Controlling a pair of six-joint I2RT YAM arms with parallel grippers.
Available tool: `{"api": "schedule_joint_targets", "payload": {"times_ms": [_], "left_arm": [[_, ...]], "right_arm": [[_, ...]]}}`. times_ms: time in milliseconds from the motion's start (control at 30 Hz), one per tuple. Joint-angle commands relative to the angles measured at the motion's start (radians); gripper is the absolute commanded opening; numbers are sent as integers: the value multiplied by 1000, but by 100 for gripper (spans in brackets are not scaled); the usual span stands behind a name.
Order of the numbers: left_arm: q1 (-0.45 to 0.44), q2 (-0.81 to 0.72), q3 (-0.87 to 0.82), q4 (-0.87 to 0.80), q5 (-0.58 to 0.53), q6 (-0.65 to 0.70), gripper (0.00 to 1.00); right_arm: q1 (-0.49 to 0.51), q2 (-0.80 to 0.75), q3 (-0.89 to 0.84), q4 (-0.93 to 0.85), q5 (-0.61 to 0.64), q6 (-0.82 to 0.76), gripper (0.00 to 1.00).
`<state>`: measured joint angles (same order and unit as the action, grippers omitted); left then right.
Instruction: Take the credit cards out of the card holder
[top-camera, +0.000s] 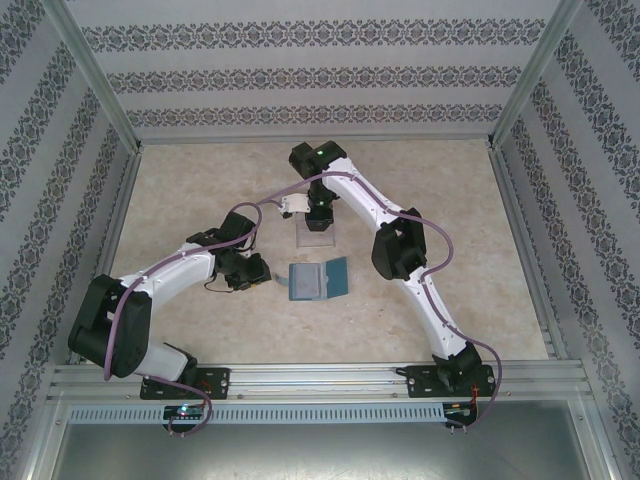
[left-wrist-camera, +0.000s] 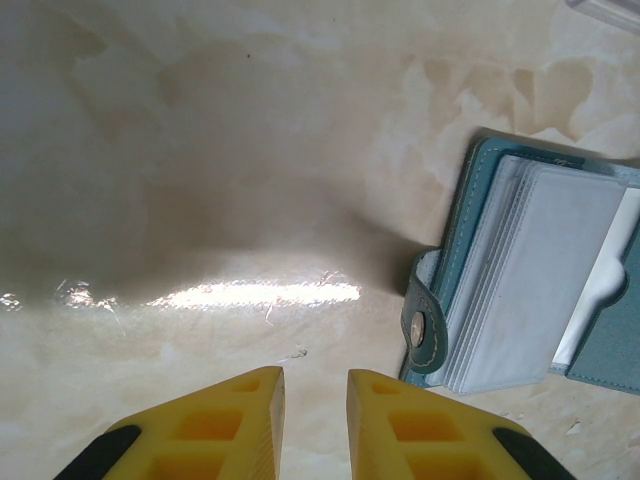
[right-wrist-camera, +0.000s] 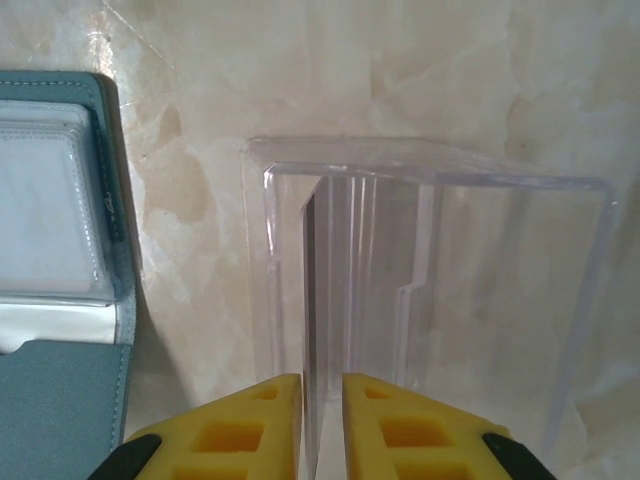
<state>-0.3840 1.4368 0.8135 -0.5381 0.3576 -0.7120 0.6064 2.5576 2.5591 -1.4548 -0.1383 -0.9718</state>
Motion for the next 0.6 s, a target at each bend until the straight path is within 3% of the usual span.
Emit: {"api": "schedule_joint_targets", "payload": {"times_ms": [0, 567], "left_arm": [[12, -20, 13, -33, -17, -6, 23], [12, -30, 15, -40, -21, -9, 23]], "right_arm": [[1, -20, 27, 9, 20, -5, 21], [3, -57, -35, 155, 114, 14, 31]]}}
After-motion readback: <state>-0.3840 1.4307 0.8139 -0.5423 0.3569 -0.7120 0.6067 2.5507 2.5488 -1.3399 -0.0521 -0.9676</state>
